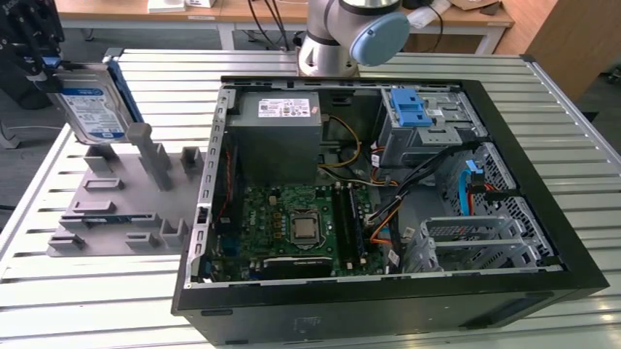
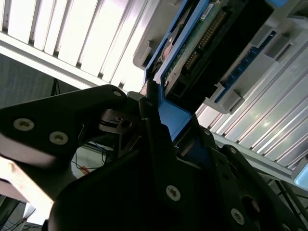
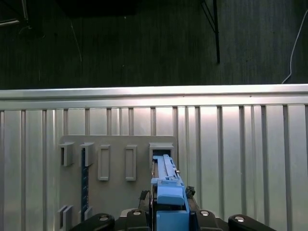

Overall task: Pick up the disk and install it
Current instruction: 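Pick up the disk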

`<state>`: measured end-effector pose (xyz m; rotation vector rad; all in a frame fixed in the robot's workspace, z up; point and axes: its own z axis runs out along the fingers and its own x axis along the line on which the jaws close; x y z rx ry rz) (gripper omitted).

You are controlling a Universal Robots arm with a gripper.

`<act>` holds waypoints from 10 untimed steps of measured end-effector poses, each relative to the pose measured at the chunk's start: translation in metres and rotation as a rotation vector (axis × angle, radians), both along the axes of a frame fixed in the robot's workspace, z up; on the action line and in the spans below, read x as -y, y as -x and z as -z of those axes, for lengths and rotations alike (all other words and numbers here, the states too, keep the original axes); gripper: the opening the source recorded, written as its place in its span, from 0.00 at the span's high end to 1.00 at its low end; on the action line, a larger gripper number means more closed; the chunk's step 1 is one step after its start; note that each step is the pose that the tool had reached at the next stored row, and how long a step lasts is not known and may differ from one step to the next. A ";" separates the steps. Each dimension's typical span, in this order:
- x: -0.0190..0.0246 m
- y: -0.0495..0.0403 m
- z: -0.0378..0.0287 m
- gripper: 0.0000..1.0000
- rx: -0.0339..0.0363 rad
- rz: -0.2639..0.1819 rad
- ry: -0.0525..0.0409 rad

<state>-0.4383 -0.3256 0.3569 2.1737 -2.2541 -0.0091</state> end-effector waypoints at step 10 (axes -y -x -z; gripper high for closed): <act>0.0000 0.0000 -0.0011 0.64 0.0000 0.000 -0.0007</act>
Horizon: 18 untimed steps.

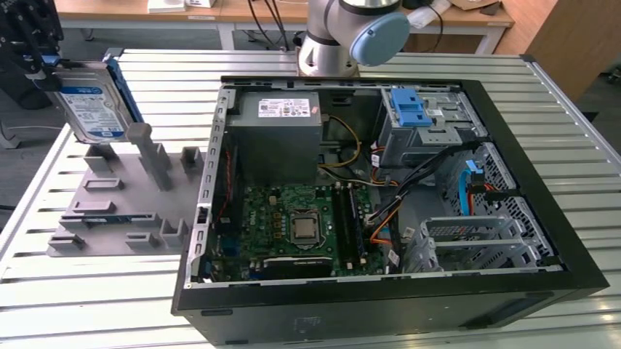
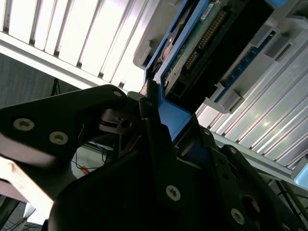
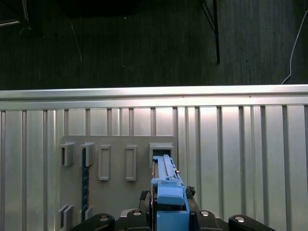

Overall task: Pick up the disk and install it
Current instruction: 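Pick up the disk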

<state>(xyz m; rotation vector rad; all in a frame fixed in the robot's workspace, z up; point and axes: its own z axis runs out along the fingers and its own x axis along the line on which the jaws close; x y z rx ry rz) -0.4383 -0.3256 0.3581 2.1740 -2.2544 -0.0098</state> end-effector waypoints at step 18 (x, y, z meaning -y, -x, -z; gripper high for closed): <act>0.0000 0.0000 -0.0073 0.64 0.0003 0.000 -0.0193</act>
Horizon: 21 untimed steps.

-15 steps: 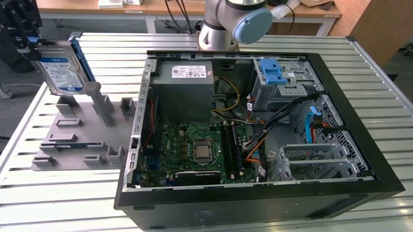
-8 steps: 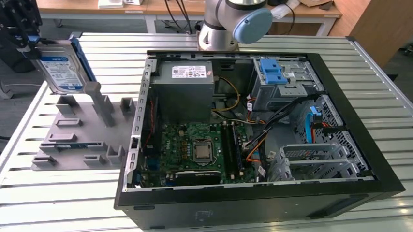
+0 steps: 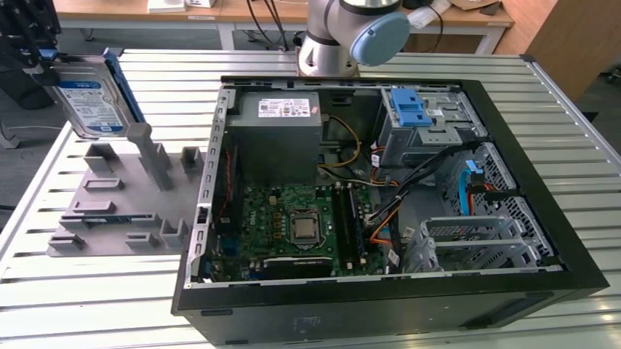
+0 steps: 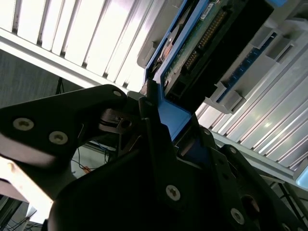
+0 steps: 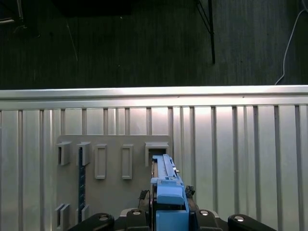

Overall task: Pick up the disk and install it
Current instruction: 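Pick up the disk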

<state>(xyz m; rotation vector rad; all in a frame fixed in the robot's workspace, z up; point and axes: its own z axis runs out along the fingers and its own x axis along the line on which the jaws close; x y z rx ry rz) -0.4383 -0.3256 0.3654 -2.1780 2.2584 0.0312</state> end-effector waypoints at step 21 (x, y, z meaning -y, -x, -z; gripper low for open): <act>0.0000 0.0000 -0.0243 0.64 0.0006 0.000 -0.0010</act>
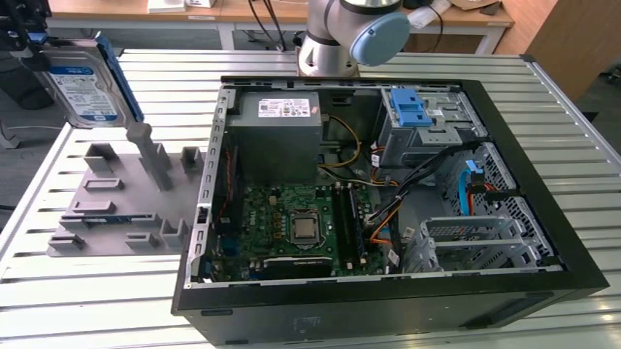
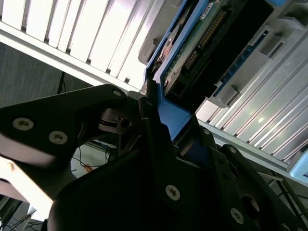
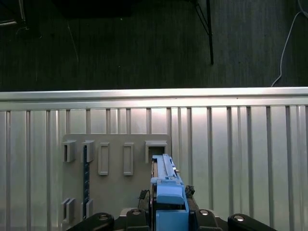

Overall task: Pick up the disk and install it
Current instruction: 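Pick up the disk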

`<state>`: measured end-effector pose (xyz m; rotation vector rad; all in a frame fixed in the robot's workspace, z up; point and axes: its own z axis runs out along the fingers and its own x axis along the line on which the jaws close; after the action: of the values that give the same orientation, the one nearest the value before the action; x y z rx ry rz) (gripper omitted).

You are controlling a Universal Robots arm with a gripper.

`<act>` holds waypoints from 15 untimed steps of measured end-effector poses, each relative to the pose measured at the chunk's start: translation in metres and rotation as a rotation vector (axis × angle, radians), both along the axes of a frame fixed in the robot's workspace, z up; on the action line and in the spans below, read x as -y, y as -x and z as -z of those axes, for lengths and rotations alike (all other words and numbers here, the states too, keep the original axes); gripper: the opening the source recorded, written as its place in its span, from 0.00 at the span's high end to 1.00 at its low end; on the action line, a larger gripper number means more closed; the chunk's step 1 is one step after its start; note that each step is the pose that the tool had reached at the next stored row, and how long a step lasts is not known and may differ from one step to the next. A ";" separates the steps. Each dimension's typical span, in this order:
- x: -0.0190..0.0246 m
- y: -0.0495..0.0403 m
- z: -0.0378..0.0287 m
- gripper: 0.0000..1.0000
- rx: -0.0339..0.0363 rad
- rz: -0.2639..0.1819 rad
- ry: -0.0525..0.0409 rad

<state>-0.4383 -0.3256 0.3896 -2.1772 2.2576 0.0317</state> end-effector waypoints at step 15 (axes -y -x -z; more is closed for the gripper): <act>-0.0001 0.0000 -0.0195 0.64 0.0019 0.000 0.0000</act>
<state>-0.4384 -0.3254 0.4091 -2.1764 2.2565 0.0296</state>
